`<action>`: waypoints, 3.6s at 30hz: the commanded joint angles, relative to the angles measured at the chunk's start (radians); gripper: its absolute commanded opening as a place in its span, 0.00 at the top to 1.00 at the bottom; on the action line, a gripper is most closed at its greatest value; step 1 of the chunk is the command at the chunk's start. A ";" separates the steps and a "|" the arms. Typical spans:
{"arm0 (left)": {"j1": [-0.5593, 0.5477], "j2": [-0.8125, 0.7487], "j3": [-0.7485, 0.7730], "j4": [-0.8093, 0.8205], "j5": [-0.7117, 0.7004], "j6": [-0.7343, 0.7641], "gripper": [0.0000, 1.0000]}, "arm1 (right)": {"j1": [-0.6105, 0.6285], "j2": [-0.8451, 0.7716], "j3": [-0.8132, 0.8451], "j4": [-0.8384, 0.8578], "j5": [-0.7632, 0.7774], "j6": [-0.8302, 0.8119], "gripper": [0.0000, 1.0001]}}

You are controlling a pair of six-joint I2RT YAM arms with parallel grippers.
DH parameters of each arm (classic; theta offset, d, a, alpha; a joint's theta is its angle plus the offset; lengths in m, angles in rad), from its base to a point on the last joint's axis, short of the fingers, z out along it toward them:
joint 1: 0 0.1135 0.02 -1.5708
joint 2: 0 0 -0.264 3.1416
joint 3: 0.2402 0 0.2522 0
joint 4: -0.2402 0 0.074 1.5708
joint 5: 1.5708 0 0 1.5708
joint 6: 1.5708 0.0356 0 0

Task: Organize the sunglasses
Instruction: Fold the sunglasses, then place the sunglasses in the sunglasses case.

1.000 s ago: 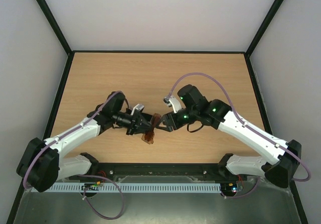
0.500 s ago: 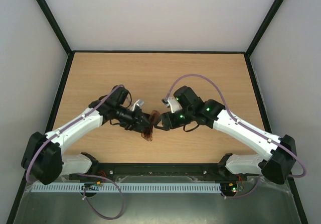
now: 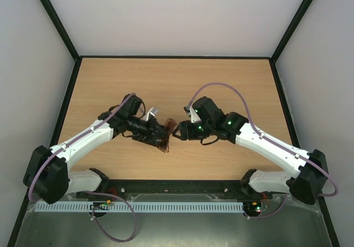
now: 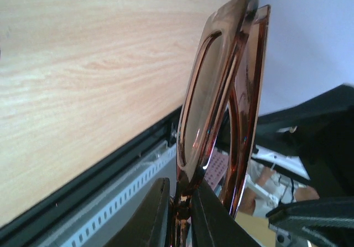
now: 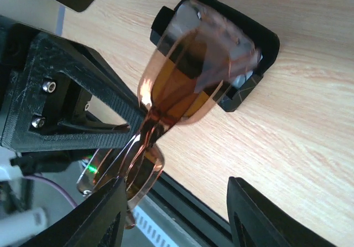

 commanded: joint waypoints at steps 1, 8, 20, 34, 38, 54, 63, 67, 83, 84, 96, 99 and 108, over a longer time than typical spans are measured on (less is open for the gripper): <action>0.005 -0.023 -0.003 0.116 -0.107 -0.060 0.98 | 0.000 -0.054 -0.058 0.139 -0.026 0.234 0.49; 0.008 -0.058 -0.086 0.221 -0.112 -0.087 0.98 | -0.015 -0.042 -0.002 0.103 -0.012 0.211 0.51; 0.049 -0.103 -0.133 0.248 -0.062 -0.102 0.98 | -0.144 0.010 0.062 0.009 -0.013 0.063 0.50; 0.086 -0.134 -0.145 0.216 -0.044 -0.085 0.98 | -0.157 0.026 0.048 0.016 -0.046 0.016 0.50; 0.086 -0.120 -0.160 0.239 0.010 -0.098 0.98 | -0.157 0.028 0.086 -0.046 -0.025 -0.088 0.50; 0.074 -0.172 -0.237 0.176 0.192 -0.115 0.98 | 0.013 0.043 0.237 -0.337 0.199 -0.368 0.34; 0.075 -0.156 -0.242 0.232 0.199 -0.161 0.98 | 0.022 -0.030 0.210 -0.271 0.090 -0.368 0.43; 0.071 -0.170 -0.243 0.174 0.205 -0.159 0.98 | 0.054 -0.006 0.249 -0.302 0.102 -0.422 0.44; 0.086 -0.089 -0.091 0.206 -0.173 -0.079 0.98 | 0.063 0.085 0.154 0.094 -0.198 0.240 0.60; 0.086 -0.088 -0.090 0.224 -0.183 -0.087 0.98 | 0.063 0.086 0.153 0.087 -0.178 0.245 0.61; 0.082 -0.150 -0.098 0.261 -0.212 -0.105 0.98 | 0.044 0.141 0.090 0.174 -0.103 0.334 0.63; 0.082 -0.160 -0.103 0.264 -0.189 -0.113 0.98 | 0.021 0.162 0.081 0.201 -0.102 0.343 0.65; 0.080 -0.164 -0.109 0.251 -0.145 -0.103 0.98 | -0.027 0.196 0.099 0.211 -0.098 0.322 0.68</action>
